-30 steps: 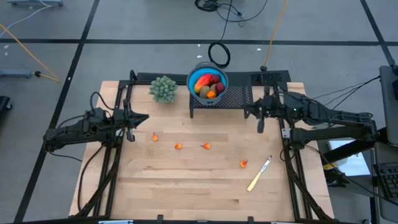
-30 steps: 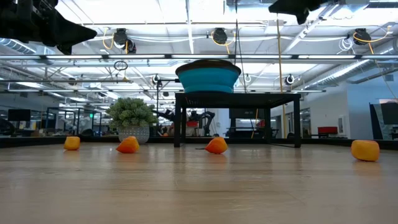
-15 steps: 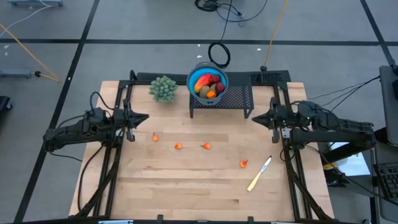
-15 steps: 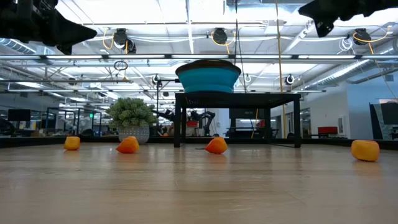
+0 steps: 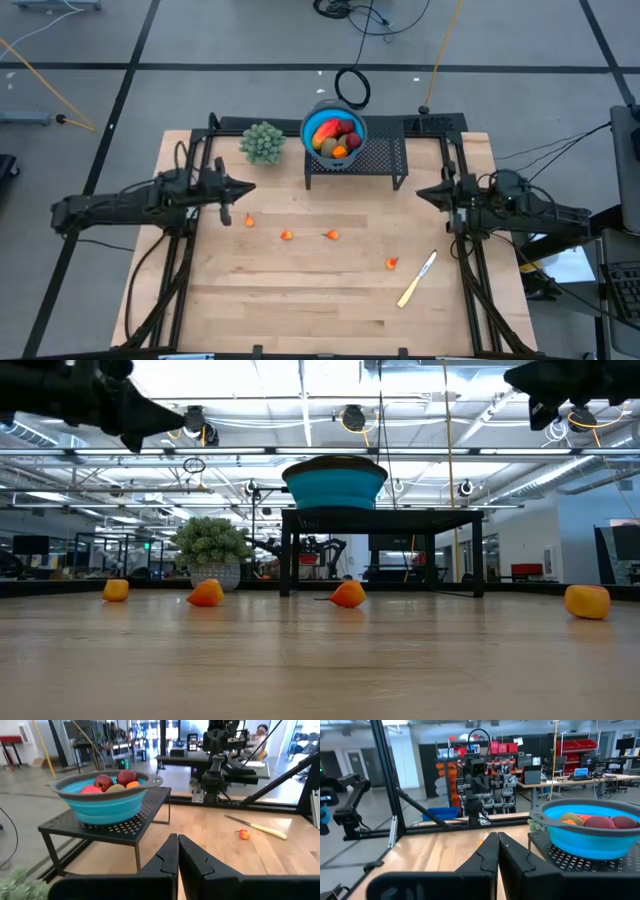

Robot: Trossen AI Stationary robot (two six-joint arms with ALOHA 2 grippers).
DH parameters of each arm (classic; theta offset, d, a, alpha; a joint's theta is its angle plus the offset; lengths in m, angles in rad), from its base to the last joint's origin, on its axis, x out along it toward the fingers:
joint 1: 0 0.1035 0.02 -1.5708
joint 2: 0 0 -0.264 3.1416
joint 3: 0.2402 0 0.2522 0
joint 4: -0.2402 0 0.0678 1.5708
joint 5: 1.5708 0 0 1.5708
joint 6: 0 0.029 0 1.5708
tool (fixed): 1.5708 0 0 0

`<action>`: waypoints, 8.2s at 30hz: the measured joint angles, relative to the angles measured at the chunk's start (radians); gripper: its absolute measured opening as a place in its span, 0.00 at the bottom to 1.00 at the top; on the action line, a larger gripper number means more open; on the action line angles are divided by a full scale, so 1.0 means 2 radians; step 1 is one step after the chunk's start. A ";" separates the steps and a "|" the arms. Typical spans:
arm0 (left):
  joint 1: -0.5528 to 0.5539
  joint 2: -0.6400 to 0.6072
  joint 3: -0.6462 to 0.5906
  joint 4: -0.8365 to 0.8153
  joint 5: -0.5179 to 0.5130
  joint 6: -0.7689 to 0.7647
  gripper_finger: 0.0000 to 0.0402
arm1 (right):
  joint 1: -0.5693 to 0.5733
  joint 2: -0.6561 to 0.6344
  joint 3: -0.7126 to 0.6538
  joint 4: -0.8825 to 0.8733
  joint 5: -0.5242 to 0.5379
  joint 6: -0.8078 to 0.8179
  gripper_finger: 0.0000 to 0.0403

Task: Pick & Place Fruit
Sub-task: Put the orange peach into the blue strainer bowl on the shelf

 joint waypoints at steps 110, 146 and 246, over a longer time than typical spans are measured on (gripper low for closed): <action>-0.117 0.422 0.127 -0.336 -0.078 -0.767 0.78 | 0.000 -0.070 -0.131 0.006 -0.001 0.011 0.00; -0.117 0.485 0.127 -0.338 -0.093 -0.863 0.39 | 0.000 -0.070 -0.131 0.006 0.001 -0.012 0.00; 0.043 0.485 0.397 -0.006 -0.047 -0.205 0.25 | -0.001 -0.069 -0.131 0.006 0.000 -0.023 0.00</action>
